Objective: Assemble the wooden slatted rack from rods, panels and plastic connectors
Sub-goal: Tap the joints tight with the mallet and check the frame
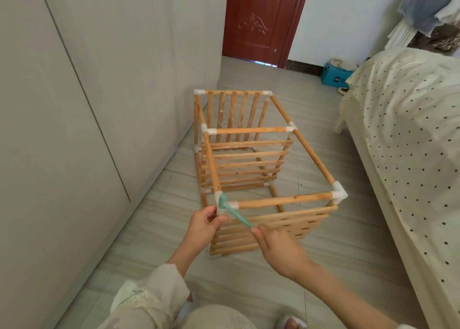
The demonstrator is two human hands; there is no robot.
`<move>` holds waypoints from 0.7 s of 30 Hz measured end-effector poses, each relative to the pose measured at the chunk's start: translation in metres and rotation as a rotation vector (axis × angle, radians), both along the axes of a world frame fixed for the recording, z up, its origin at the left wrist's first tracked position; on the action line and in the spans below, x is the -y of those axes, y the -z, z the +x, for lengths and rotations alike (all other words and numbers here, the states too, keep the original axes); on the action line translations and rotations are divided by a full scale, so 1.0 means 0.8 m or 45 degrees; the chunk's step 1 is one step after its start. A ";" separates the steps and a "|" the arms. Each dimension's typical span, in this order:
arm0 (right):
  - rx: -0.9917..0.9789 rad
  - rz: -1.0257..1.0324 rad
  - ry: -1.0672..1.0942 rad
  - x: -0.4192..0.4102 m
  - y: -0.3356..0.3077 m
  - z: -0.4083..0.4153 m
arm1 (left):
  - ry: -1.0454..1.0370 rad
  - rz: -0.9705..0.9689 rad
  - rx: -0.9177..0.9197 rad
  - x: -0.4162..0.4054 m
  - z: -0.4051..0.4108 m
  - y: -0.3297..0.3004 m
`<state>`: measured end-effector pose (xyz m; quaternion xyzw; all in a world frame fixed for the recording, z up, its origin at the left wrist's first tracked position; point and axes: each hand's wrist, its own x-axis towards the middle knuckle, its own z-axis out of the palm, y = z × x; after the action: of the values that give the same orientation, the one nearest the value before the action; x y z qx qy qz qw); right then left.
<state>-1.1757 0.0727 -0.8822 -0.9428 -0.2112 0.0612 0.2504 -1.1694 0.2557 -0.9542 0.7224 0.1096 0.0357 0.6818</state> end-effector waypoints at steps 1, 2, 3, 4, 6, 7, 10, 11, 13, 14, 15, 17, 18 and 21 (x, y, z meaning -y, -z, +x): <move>0.005 0.155 0.027 -0.002 -0.011 0.002 | -0.010 -0.007 0.012 0.000 0.002 0.000; 0.065 0.227 0.030 -0.004 -0.017 0.004 | -0.021 -0.012 0.012 0.000 0.003 0.001; 0.150 0.267 0.046 -0.004 -0.018 0.005 | -0.024 -0.005 0.002 -0.001 0.004 0.001; 0.202 0.236 0.020 -0.006 -0.019 0.003 | -0.019 0.008 -0.006 -0.001 0.004 0.000; 0.178 -0.022 -0.009 -0.007 -0.006 -0.003 | -0.013 0.009 -0.017 0.000 0.001 0.002; 0.162 -0.098 -0.036 -0.006 0.002 -0.002 | -0.013 -0.006 -0.023 0.000 -0.001 0.003; 0.299 0.212 -0.044 -0.006 -0.006 0.003 | -0.028 -0.024 -0.034 0.001 0.001 0.002; 0.413 0.209 -0.030 -0.008 -0.010 0.006 | -0.031 -0.012 -0.049 0.001 0.002 0.000; 0.373 -0.060 -0.114 -0.012 -0.014 0.000 | -0.021 -0.005 -0.067 0.001 0.000 -0.003; 0.280 -0.209 -0.105 -0.005 0.000 0.001 | -0.014 -0.009 -0.073 0.001 -0.001 -0.003; 0.183 -0.269 -0.084 0.003 0.005 0.002 | -0.007 -0.005 -0.078 0.001 -0.002 -0.005; 0.116 -0.057 0.014 0.014 -0.001 0.004 | -0.011 0.032 -0.084 0.000 -0.001 -0.008; 0.136 0.025 0.051 0.017 -0.007 0.004 | -0.020 0.057 -0.093 -0.001 -0.001 -0.008; 0.172 0.127 0.152 0.042 -0.020 0.010 | -0.046 0.166 -0.094 -0.009 -0.001 -0.012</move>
<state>-1.1680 0.0388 -0.8661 -0.9421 -0.1740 -0.0282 0.2854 -1.1699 0.2628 -0.9447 0.7640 0.1453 0.0285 0.6279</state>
